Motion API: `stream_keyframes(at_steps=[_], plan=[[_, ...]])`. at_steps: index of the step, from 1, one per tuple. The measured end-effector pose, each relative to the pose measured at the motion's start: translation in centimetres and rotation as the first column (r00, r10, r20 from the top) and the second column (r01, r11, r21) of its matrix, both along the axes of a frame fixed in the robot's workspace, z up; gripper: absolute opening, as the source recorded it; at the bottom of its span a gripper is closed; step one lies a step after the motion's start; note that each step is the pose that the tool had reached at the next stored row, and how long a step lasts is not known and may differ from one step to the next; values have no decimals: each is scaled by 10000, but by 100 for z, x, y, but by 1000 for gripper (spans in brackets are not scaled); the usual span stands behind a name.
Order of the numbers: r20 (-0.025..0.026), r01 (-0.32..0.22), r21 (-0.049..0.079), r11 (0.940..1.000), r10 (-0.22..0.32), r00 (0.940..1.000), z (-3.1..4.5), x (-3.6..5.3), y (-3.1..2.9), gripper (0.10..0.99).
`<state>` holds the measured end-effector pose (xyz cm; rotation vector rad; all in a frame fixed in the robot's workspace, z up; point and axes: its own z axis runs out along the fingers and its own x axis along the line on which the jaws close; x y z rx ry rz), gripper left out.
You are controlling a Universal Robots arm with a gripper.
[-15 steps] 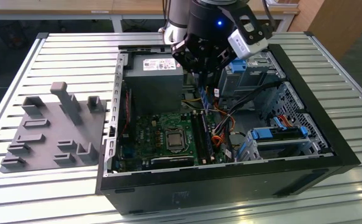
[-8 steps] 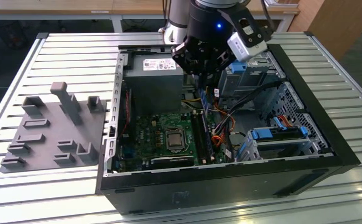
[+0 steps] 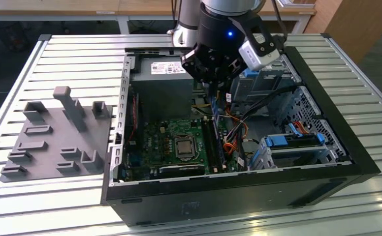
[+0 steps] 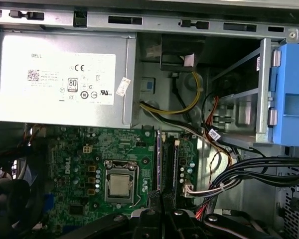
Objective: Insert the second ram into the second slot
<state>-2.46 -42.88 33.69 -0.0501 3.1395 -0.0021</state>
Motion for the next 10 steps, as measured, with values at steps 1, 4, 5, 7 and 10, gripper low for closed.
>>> stream_keyframes(at_steps=[1, 4, 5, 7, 10], plan=[[0, 1, 0, 10000, -1, 10000, -9, 0, -4, 129], [-1, 1, -2, 10000, -1, 10000, -32, -1, -22, 129], [-1, 2, -1, 10000, -2, 10000, -39, -1, -27, 129], [0, 2, -1, 10000, -2, 10000, -52, -1, -37, 129], [0, 2, -1, 10000, -2, 10000, -66, -1, -46, 129]])
